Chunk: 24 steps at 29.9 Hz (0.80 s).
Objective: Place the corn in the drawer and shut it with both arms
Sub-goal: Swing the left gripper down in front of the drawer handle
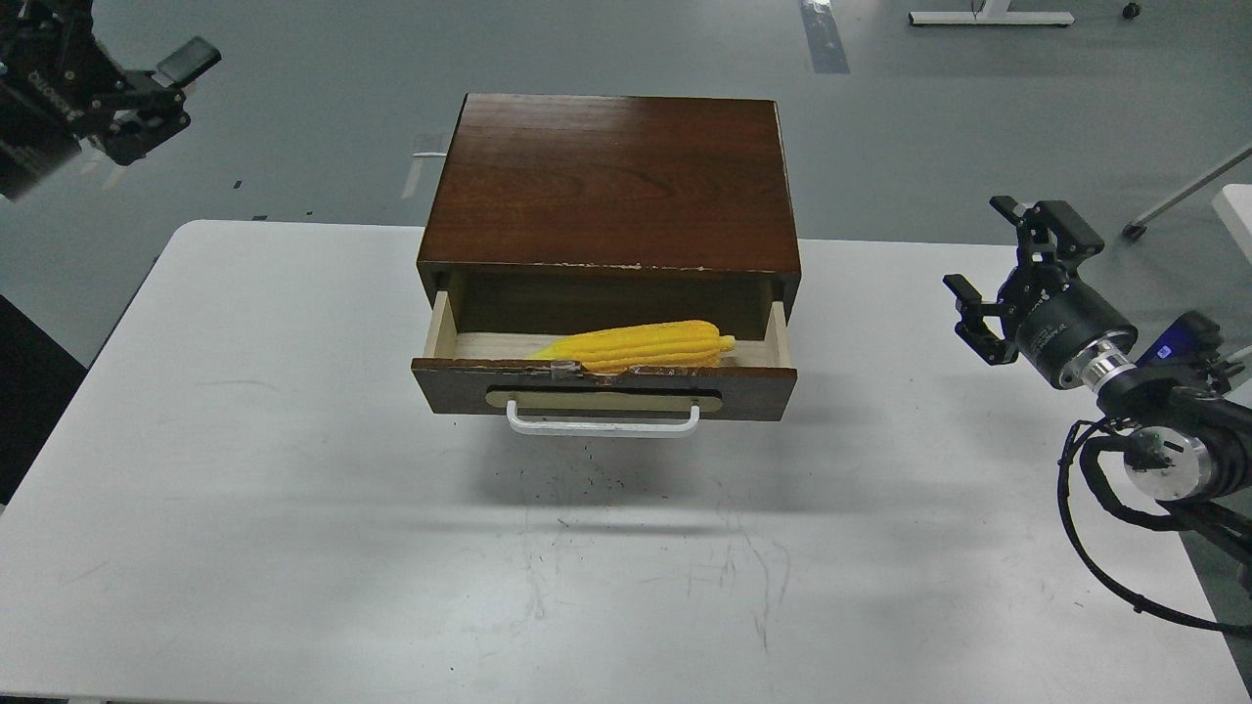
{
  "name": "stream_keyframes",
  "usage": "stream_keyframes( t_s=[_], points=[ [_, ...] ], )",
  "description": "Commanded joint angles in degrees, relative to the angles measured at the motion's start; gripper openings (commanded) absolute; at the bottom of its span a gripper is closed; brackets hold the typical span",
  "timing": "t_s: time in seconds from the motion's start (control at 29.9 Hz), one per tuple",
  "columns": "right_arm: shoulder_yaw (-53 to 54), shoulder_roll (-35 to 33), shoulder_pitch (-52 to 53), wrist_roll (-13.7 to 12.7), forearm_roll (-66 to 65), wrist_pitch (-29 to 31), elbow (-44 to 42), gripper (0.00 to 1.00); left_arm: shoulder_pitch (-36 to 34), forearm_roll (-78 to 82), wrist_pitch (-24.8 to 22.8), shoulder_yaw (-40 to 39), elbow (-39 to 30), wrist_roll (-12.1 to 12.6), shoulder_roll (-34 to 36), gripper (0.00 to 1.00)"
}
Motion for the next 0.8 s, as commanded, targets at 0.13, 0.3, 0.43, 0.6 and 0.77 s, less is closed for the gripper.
stream_keyframes(
  t_s=[0.13,0.3,0.43,0.6,0.77],
  points=[
    [-0.1,-0.4,-0.1,0.0,0.0,0.1,0.0,0.97,-2.9,24.0,0.0,0.1,-16.3,0.0,-3.2,0.84],
    [-0.2,-0.4,-0.1,0.0,0.0,0.1,0.0,0.97,-2.7,31.6,0.0,1.5,-22.0,0.0,-8.2,0.78],
    [-0.3,-0.7,-0.1,0.0,-0.3,0.2,0.0,0.97,-2.3,37.4,0.0,5.0,-23.1,0.0,-12.5,0.41],
    [-0.5,-1.9,-0.3,0.0,-0.3,0.3,0.1,0.97,-1.9,37.9,0.0,12.9,-25.5,0.0,-12.8,0.0],
    [-0.3,-2.0,-1.1,0.0,-0.3,0.4,0.1,0.97,1.1,38.0,0.0,16.6,-25.5,0.0,-13.0,0.0]
  ],
)
